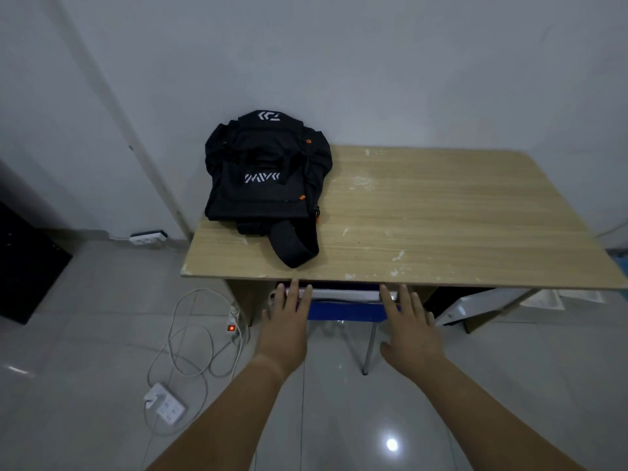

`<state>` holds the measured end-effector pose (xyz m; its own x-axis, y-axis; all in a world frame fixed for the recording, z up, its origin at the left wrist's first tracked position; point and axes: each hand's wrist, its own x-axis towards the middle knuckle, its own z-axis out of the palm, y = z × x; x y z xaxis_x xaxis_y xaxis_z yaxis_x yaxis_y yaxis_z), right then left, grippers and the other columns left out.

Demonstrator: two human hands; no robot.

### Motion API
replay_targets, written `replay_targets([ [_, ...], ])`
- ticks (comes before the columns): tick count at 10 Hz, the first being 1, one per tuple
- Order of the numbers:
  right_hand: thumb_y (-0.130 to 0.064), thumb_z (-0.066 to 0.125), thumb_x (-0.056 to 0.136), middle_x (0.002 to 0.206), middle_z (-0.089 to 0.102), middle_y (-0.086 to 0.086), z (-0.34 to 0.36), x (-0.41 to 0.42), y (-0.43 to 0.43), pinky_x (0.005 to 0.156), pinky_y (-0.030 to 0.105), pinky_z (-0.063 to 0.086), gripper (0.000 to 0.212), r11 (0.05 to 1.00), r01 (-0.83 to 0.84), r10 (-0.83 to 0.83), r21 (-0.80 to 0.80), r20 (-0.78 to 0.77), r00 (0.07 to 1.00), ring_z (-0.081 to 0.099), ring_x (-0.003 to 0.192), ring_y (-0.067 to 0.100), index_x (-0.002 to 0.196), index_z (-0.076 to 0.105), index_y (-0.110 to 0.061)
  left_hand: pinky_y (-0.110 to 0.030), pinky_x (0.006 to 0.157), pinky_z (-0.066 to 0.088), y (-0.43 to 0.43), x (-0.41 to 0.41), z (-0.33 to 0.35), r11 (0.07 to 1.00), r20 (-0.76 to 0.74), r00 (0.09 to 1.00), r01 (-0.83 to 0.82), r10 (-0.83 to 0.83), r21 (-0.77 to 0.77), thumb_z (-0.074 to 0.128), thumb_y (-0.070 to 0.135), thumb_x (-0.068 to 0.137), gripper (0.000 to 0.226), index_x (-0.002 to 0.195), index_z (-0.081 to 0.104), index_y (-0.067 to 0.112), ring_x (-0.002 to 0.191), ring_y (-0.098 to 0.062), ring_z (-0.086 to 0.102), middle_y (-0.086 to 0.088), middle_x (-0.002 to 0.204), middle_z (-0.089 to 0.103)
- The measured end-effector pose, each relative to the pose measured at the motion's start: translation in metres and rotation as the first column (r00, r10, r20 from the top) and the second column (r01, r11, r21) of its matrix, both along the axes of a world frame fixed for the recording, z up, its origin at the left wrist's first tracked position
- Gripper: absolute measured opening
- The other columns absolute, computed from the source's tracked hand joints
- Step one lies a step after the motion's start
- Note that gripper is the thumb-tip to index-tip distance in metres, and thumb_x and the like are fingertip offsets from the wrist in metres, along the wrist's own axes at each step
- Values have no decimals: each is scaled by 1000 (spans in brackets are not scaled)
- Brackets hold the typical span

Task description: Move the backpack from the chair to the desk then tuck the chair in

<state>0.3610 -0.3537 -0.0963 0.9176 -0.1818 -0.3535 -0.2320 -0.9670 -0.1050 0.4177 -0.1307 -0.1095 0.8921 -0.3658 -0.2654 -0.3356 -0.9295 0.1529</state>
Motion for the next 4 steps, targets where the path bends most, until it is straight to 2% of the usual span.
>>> replay_targets([
  [1, -33, 63, 89, 162, -18, 11, 12, -21, 6, 119, 53, 18, 98, 1000, 10, -10, -6, -55, 998, -8, 149, 31, 153, -11, -27, -55, 120, 22, 12, -11, 12, 999, -40, 999, 32, -31, 12, 57, 24, 95, 81, 158, 7, 19, 153, -35, -2, -7, 167, -8],
  [2, -35, 63, 88, 162, -18, 9, 27, -33, 11, 118, 54, 18, 96, 1000, 13, -14, -3, -86, 996, -8, 149, 32, 154, -6, -26, -51, 120, 25, 18, -12, 33, 998, -14, 999, 49, -50, -25, 53, 33, 94, 63, 150, 31, 18, 148, -31, 18, -8, 161, 23],
  [3, -37, 62, 88, 163, -16, 7, 47, -39, 10, 118, 58, 18, 95, 999, 16, -12, 34, -112, 994, -8, 148, 33, 154, -5, -26, -47, 118, 29, 21, -16, 54, 997, -6, 998, 60, -61, -55, 51, 39, 95, 52, 143, 42, 20, 139, -26, 35, -5, 150, 41],
  [4, -46, 62, 87, 163, -13, 8, 73, -34, 7, 115, 61, 15, 97, 996, 12, -4, 85, -88, 996, -9, 148, 33, 154, -6, -30, -45, 116, 31, 23, -15, 79, 996, 12, 997, 76, -75, -41, 49, 43, 96, 51, 142, 43, 22, 135, -26, 40, -5, 147, 46],
])
